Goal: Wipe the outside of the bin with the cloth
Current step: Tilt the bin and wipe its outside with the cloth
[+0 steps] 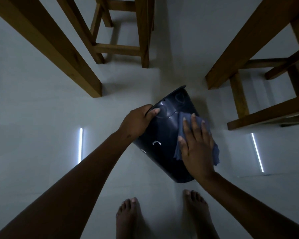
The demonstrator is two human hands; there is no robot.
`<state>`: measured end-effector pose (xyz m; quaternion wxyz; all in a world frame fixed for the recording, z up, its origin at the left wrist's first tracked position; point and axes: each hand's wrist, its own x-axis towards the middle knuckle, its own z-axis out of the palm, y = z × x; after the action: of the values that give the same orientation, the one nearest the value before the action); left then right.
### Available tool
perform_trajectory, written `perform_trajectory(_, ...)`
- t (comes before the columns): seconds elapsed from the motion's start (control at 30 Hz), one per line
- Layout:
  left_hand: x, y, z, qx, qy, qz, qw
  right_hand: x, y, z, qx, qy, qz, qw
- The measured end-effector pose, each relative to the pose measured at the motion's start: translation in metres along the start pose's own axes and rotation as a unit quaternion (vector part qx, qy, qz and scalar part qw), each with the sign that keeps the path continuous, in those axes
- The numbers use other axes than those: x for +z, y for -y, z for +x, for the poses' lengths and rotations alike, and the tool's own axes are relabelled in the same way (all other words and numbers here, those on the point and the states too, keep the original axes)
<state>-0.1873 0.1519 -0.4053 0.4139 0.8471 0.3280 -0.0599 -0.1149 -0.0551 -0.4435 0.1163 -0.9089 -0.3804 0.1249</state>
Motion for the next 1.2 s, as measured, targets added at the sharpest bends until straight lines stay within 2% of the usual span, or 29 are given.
perform_trajectory(0.17, 0.000, -0.006, 0.008, 0.026, -0.009, -0.009, 1.000, -0.003, 0.007, 0.013, -0.080, 0.000, -0.026, 0.996)
perform_trajectory(0.3, 0.002, -0.016, 0.014, 0.025, -0.004, 0.003, 1.000, -0.009, -0.008, 0.035, -0.013, 0.008, 0.040, 0.999)
perform_trajectory(0.37, 0.002, -0.018, 0.016, 0.021, -0.008, 0.011, 1.000, -0.006, -0.008, 0.022, 0.006, -0.003, 0.024, 1.000)
perform_trajectory(0.47, 0.002, -0.015, 0.016, 0.025, -0.017, 0.013, 0.999, 0.002, 0.004, -0.004, -0.064, 0.000, -0.034, 0.997)
perform_trajectory(0.57, 0.002, -0.021, 0.017, 0.030, -0.018, 0.003, 0.999, -0.001, 0.007, 0.007, -0.105, -0.015, -0.036, 0.994)
perform_trajectory(0.63, 0.000, -0.026, 0.020, 0.019, -0.024, -0.002, 1.000, -0.004, 0.005, 0.024, -0.088, -0.008, 0.001, 0.996)
perform_trajectory(0.77, -0.002, -0.023, 0.023, 0.001, -0.033, 0.037, 0.999, 0.003, -0.006, 0.035, 0.000, 0.025, 0.144, 0.989)
perform_trajectory(0.97, -0.002, -0.022, 0.022, -0.015, -0.050, 0.044, 0.998, 0.007, 0.015, -0.007, -0.062, 0.020, 0.041, 0.997)
perform_trajectory(1.1, -0.008, -0.032, 0.020, 0.002, -0.028, 0.006, 1.000, 0.001, 0.016, 0.016, -0.064, 0.004, 0.065, 0.996)
perform_trajectory(1.2, -0.016, -0.018, 0.008, 0.017, 0.021, -0.029, 0.999, -0.002, -0.009, 0.044, -0.013, 0.018, 0.127, 0.992)
